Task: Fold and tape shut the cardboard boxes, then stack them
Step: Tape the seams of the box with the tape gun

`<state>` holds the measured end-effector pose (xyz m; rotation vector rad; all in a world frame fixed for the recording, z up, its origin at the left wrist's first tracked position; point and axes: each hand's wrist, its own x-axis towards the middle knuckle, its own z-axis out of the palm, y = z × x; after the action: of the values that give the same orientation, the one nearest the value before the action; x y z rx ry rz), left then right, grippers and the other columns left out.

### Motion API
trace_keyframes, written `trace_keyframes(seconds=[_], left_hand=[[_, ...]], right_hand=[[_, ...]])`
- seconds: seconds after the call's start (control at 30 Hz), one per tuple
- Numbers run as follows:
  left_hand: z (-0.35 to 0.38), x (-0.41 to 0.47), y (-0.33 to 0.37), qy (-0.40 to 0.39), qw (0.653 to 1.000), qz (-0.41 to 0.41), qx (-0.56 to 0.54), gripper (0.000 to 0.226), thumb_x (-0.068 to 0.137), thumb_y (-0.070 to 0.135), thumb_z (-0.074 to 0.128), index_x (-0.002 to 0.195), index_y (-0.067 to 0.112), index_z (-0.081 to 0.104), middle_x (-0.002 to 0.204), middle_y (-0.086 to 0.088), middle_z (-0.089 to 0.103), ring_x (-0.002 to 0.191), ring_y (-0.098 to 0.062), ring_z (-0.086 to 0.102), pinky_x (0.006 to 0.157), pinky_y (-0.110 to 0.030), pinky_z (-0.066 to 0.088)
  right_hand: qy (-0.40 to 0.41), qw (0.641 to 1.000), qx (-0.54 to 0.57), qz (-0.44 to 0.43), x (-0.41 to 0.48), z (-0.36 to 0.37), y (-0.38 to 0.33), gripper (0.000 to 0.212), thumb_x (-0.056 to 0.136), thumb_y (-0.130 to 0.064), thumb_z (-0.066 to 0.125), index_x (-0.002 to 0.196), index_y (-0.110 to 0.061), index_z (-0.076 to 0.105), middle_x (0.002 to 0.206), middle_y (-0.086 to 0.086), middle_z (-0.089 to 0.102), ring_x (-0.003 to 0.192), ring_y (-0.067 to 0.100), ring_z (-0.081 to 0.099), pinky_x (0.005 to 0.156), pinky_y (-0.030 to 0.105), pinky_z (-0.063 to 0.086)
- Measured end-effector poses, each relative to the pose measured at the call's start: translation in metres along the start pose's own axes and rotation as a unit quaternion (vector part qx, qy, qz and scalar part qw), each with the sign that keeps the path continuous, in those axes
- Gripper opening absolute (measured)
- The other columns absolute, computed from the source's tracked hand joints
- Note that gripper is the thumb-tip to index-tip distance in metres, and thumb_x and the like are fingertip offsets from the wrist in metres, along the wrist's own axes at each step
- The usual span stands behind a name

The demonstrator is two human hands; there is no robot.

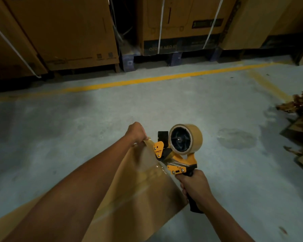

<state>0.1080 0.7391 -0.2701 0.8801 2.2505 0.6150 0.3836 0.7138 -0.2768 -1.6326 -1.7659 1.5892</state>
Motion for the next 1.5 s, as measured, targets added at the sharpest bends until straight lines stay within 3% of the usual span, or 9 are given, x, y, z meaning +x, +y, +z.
trace_keyframes(seconds=[0.2,0.33,0.47,0.6,0.7,0.87,1.0,1.3,1.5], left_hand=[[0.001,0.012,-0.017,-0.001,0.999,-0.036,-0.022,0.018,0.074,0.010,0.087,0.081,-0.003,0.076,0.063,-0.011,0.064,0.061,-0.024,0.061,0.073,-0.036,0.058],[0.001,0.016,-0.024,-0.020,0.993,-0.090,-0.077,0.024,0.074,0.001,0.084,0.087,-0.012,0.069,0.063,-0.017,0.063,0.047,-0.021,0.056,0.052,-0.027,0.050],[-0.002,0.013,-0.033,0.050,0.990,-0.111,0.072,0.008,0.084,0.006,0.070,0.088,0.000,0.066,0.097,-0.020,0.070,0.086,-0.033,0.071,0.071,-0.034,0.056],[0.003,0.004,-0.034,0.148,0.984,0.079,0.062,0.019,0.092,0.007,0.057,0.105,0.005,0.069,0.121,-0.014,0.062,0.110,-0.031,0.061,0.090,-0.035,0.050],[0.014,-0.006,-0.025,0.050,0.967,0.246,0.036,0.027,0.099,0.010,0.052,0.117,0.010,0.071,0.127,-0.007,0.066,0.120,-0.023,0.056,0.103,-0.036,0.044],[0.034,-0.019,-0.050,-0.047,0.962,0.247,0.106,0.022,0.097,0.015,0.053,0.086,0.008,0.070,0.085,-0.004,0.063,0.083,-0.025,0.061,0.066,-0.030,0.039],[0.036,-0.018,-0.057,-0.018,0.949,0.285,0.136,0.024,0.099,0.021,0.052,0.083,0.010,0.066,0.081,0.000,0.055,0.080,-0.024,0.059,0.063,-0.032,0.039],[0.038,-0.012,-0.060,-0.037,0.948,0.272,0.161,0.042,0.106,0.036,0.041,0.090,0.009,0.069,0.094,-0.004,0.063,0.096,-0.024,0.058,0.084,-0.039,0.044],[0.041,-0.040,-0.048,-0.023,0.913,0.317,0.257,0.028,0.102,0.024,0.047,0.115,0.020,0.072,0.140,0.004,0.057,0.150,-0.021,0.021,0.121,-0.054,0.004]], right_hand=[[-0.003,1.000,-0.017,0.001,0.006,0.007,0.001,0.025,0.084,-0.019,0.072,0.062,-0.014,0.062,0.049,0.004,0.056,0.040,0.017,0.051,0.048,0.029,0.043],[-0.010,1.000,-0.023,-0.003,0.006,0.009,0.003,0.030,0.087,-0.023,0.072,0.061,-0.014,0.060,0.047,0.002,0.054,0.039,0.016,0.050,0.049,0.029,0.044],[-0.014,1.000,-0.026,-0.004,0.004,0.011,0.006,0.034,0.086,-0.031,0.075,0.058,-0.019,0.060,0.047,0.000,0.053,0.040,0.015,0.049,0.051,0.031,0.042],[-0.024,1.000,-0.008,0.014,0.003,0.011,0.005,0.035,0.085,-0.028,0.074,0.056,-0.019,0.058,0.047,0.003,0.052,0.038,0.018,0.048,0.047,0.028,0.040],[-0.026,1.000,-0.003,0.017,0.001,0.009,0.001,0.034,0.084,-0.030,0.075,0.056,-0.018,0.058,0.048,0.005,0.053,0.039,0.019,0.049,0.048,0.030,0.041],[-0.039,0.998,-0.042,0.001,0.000,0.003,-0.009,0.036,0.066,-0.051,0.074,0.059,-0.019,0.061,0.053,0.006,0.058,0.045,0.020,0.054,0.053,0.033,0.045],[-0.072,0.995,-0.057,0.034,0.009,-0.004,-0.023,0.018,0.080,-0.019,0.069,0.068,-0.012,0.058,0.052,0.005,0.052,0.042,0.017,0.046,0.045,0.026,0.042],[-0.100,0.986,-0.068,0.110,-0.021,-0.038,-0.011,0.015,0.082,-0.005,0.061,0.069,-0.010,0.054,0.052,0.006,0.046,0.041,0.017,0.040,0.043,0.023,0.037],[-0.074,0.988,-0.075,0.108,-0.026,-0.040,-0.007,0.013,0.082,-0.006,0.062,0.070,-0.008,0.057,0.048,0.005,0.047,0.038,0.016,0.040,0.042,0.021,0.037]])
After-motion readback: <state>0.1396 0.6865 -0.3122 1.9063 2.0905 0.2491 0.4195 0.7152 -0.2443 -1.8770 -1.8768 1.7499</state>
